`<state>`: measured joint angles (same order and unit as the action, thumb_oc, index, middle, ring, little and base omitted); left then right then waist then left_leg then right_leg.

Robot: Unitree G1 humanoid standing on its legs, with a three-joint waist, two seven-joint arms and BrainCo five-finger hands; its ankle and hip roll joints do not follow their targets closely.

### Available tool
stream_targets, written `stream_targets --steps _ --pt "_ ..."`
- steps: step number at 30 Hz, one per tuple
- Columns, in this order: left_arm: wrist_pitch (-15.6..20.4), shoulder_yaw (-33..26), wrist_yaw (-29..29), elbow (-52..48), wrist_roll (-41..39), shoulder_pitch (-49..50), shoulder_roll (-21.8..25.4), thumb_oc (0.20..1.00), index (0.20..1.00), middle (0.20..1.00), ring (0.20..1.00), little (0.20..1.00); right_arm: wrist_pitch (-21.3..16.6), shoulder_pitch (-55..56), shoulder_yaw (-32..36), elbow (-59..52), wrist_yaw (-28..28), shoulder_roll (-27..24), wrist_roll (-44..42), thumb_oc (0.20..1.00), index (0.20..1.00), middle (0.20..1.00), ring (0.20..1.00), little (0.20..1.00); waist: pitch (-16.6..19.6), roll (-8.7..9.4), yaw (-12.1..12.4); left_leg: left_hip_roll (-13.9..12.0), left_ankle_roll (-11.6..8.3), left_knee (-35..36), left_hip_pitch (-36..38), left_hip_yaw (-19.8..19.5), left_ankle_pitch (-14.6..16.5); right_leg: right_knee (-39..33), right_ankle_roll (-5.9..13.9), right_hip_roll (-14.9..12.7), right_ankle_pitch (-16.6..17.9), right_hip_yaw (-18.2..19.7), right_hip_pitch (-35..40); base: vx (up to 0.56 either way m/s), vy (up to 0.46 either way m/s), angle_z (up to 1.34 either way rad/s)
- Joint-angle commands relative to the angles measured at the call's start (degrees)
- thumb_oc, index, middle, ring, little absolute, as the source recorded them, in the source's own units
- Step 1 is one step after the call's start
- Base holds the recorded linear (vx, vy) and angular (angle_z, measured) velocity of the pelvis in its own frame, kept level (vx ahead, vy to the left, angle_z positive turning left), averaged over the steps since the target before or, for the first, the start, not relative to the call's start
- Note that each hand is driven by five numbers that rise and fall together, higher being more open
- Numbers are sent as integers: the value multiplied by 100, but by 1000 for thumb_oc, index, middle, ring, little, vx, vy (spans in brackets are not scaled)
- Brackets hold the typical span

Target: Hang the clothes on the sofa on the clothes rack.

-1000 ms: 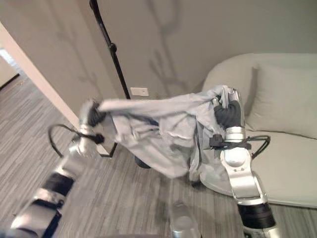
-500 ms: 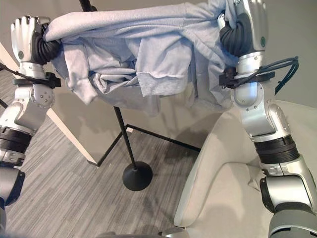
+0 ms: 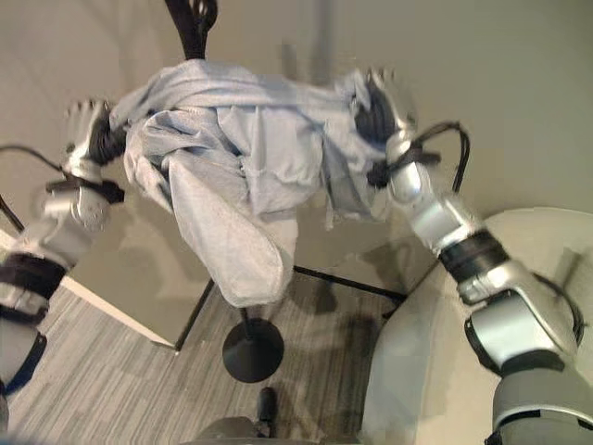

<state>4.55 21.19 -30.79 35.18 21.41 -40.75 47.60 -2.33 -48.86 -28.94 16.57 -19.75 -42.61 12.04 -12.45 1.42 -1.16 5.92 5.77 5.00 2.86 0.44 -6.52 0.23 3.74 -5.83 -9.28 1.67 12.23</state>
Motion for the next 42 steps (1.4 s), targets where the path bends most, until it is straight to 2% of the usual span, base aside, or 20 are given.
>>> stream_targets --steps 1,4,6,8,14,19,21,22,23,26,27,28,29,30,36,39,42 --pt "-483 -1012 -184 480 14 446 378 200 200 200 200 200 190 -61 1174 90 -370 -809 325 200 200 200 200 200 230 60 152 -596 -776 0 108 278 477 -355 -137 3 1399 54 11 15 22 28" --pt "-501 -1313 -229 232 79 872 206 200 200 200 200 200 190 334 1518 -196 -371 -705 350 200 200 200 200 200 300 63 148 -593 -766 0 72 266 478 -360 -131 3 1387 51 -33 -1 7 6" --pt "-451 -1645 -210 41 64 1487 -475 200 200 200 200 200 144 1262 2024 -477 -238 -56 243 200 200 200 200 200 356 93 119 -607 -746 0 30 268 462 -349 -130 0 1398 84 -109 -45 2 2" --pt "-403 -1756 -130 82 -70 1695 -920 200 200 200 200 200 124 1646 2153 -410 -183 242 214 200 200 200 200 200 407 87 97 -612 -744 0 29 269 488 -349 -131 -3 1380 97 -116 -15 0 1" --pt "-116 -2076 385 -110 -1024 2125 -2719 200 200 200 200 200 -97 2617 2276 -170 106 1271 -91 200 200 200 200 200 594 10 14 -647 -731 0 -58 248 467 -344 -137 44 1393 133 -237 -14 -6 -2" --pt "-80 -2166 772 -316 -1671 2542 -3531 200 200 200 200 200 -290 3298 2056 -251 570 1853 -510 200 200 200 200 200 767 -34 2 -682 -735 0 -119 219 444 -337 -146 72 1413 159 -326 -31 3 -6" --pt "-108 -2280 1076 -294 -2239 2676 -4019 200 200 200 200 200 -385 3484 1721 -125 834 2109 -700 200 200 200 200 200 861 -66 -5 -696 -743 0 -149 211 435 -334 -143 85 1435 174 -361 0 0 0" --pt "-109 -2282 1077 -297 -2239 2679 -4020 200 200 200 200 200 -387 3483 1718 -122 833 2107 -701 200 200 200 200 200 868 -68 -8 -697 -743 0 -155 210 435 -333 -143 86 1435 173 -367 0 0 0" --pt "-117 -2317 1351 -426 -2569 2827 -4294 200 200 200 200 200 -428 3568 1497 -73 1009 2195 -766 200 200 200 200 200 914 -101 -2 -701 -746 0 -144 189 450 -347 -143 86 1424 168 -345 0 0 0" --pt "-86 -2370 1603 -536 -3128 3061 -4679 200 200 200 200 200 -452 3556 1038 44 1274 2439 -927 200 200 200 200 200 1003 -136 21 -730 -763 0 -175 185 431 -355 -137 100 1437 177 -376 -5 11 5" --pt "-80 -2325 1649 -553 -3117 3110 -4675 489 489 489 489 489 -460 3535 944 32 1334 2492 -993 200 200 200 200 200 1012 -135 35 -734 -772 0 -191 181 425 -363 -135 99 1441 173 -382 -19 13 6" --pt "-90 -2273 1724 -533 -3150 3167 -4707 1000 1000 1000 1000 1000 -454 3527 827 5 1414 2526 -1063 200 200 200 200 200 1021 -135 57 -745 -779 0 -204 179 421 -366 -130 99 1444 168 -384 -18 9 8" --pt "-87 -2252 1761 -536 -3192 3193 -4724 1000 1000 1000 1000 1000 -442 3546 788 -26 1439 2549 -1109 859 859 859 859 859 1030 -137 64 -746 -780 0 -208 177 420 -365 -130 104 1441 166 -385 -14 8 6" --pt "-100 -2260 1774 -539 -3222 3224 -4718 1000 1000 1000 1000 1000 -435 3559 771 -87 1475 2568 -1182 1000 1000 1000 1000 1000 1038 -134 72 -749 -783 0 -211 174 419 -366 -128 103 1441 164 -385 -8 4 3" --pt "-127 -2281 1852 -140 -3053 3378 -4554 1000 1000 1000 1000 1000 -409 3649 915 -262 1499 2363 -1201 1000 1000 1000 1000 1000 1100 -119 92 -758 -794 0 -222 167 435 -341 -116 103 1438 168 -429 -6 1 0" --pt "-145 -2540 1948 288 -3062 3693 -4454 1000 1000 1000 1000 1000 -468 4090 1314 -385 1542 2047 -1079 1000 1000 1000 1000 1000 1155 -131 79 -776 -806 0 -223 175 448 -305 -119 93 1427 160 -477 -26 12 -1" --pt "-99 -3048 2123 797 -3242 4123 -4413 1000 1000 1000 1000 1000 -416 4713 1926 60 1567 2086 -1191 1000 1000 1000 1000 1000 1239 -140 68 -797 -835 0 -168 183 510 -272 -104 55 1393 112 -494 -21 27 -6"
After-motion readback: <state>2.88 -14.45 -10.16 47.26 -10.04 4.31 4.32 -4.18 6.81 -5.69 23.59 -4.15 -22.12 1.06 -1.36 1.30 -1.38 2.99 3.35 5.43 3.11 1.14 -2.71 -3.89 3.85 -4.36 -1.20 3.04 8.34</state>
